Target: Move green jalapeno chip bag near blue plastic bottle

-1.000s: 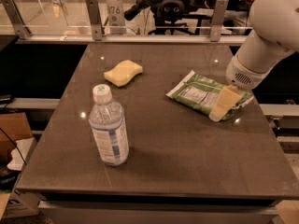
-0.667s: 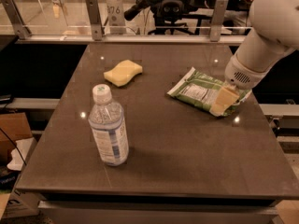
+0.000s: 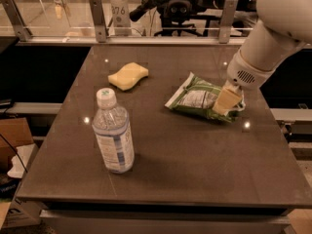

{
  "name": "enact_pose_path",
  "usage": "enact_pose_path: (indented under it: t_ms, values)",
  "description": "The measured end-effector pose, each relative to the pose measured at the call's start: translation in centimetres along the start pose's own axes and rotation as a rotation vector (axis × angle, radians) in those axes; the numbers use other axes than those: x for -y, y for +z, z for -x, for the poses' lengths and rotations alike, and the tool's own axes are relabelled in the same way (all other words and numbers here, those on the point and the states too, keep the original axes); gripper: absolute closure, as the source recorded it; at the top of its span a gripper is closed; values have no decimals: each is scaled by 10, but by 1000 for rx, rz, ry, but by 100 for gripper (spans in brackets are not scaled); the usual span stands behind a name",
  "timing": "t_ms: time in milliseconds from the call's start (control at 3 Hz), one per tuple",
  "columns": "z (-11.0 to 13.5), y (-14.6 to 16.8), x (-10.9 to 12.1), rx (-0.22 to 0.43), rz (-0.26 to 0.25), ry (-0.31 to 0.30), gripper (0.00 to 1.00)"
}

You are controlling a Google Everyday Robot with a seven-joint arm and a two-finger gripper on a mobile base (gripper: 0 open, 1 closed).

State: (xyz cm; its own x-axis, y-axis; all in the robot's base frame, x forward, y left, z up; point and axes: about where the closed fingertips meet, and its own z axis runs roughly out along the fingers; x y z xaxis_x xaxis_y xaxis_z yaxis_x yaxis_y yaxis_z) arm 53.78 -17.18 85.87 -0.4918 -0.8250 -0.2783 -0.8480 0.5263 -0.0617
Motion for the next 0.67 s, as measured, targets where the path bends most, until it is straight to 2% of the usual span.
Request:
enact_pose_path:
  t_ms: [333, 667]
  values:
    - [15, -8, -24, 19, 38, -11, 100]
    - [28, -11, -57, 28, 89, -18, 100]
